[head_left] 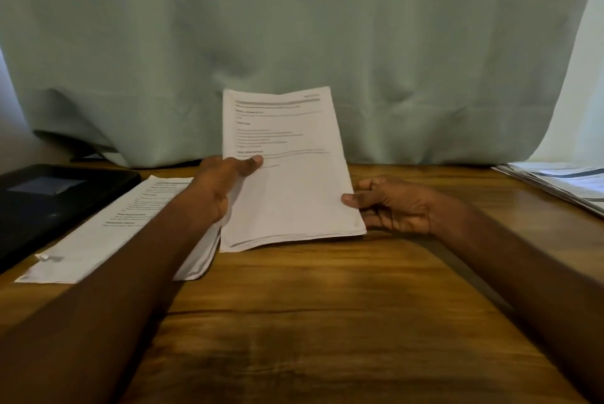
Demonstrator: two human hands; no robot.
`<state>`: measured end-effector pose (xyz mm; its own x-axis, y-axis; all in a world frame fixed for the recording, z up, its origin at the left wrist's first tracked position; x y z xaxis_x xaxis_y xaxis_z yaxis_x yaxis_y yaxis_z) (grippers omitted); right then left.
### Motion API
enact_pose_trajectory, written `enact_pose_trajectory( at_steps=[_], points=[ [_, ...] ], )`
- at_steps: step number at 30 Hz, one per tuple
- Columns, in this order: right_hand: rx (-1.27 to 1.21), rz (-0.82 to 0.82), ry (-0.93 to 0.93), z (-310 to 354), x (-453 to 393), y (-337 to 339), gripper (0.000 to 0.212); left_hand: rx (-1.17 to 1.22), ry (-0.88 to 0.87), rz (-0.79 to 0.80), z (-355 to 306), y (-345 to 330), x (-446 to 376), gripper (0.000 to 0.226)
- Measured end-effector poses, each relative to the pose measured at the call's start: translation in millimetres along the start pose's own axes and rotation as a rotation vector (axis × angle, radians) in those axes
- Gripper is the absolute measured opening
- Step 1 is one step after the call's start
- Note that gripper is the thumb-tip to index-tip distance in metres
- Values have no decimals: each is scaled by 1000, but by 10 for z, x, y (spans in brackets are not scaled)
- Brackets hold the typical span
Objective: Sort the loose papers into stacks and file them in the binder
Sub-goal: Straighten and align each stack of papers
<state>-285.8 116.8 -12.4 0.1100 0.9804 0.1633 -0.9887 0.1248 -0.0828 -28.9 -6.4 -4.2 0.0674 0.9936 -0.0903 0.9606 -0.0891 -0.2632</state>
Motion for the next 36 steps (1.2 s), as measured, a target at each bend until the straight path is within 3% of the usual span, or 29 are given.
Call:
enact_pose_trajectory(
  at_steps=[6,10,15,18,22,27,29,32,36],
  points=[
    [145,108,-42,19,65,-38,48,7,-31,-115,-40,154,-103,48],
    [168,159,-25,55,111,12,53,34,-34,-110,-21,132,-87,45],
    [-39,253,9,84,106,71,61,25,-1,-85,-9,145,-101,50],
    [-203,347,30,152,128,33,70,2,6,32,-20,80,-44,55],
    [-159,81,113,156,113,-36,45,8,68,199,-72,-70,114,60],
    [-225,-174,197,132,38,33,38,-232,164,333,-86,-79,388,45],
    [-251,-208,206,114,-6,61,41,-348,218,363,-72,38,546,38],
    [-266,-148,189,36,-63,-85,45,-300,203,270,-196,333,667,35],
    [-14,-121,239,-9,-13,-413,52,-290,156,131,-404,758,696,23]
  ],
)
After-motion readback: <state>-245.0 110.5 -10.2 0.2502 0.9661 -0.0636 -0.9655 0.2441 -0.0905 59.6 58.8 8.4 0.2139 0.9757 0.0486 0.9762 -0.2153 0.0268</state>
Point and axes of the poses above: each hand's wrist, its own x-axis away from the middle knuckle, its own y-axis out of the back of the hand, z = x × y, the point moved 3 cm from there along -x, towards the middle knuckle, and after that the axes turned 9 degrees about -z, right-handed, at the moved point
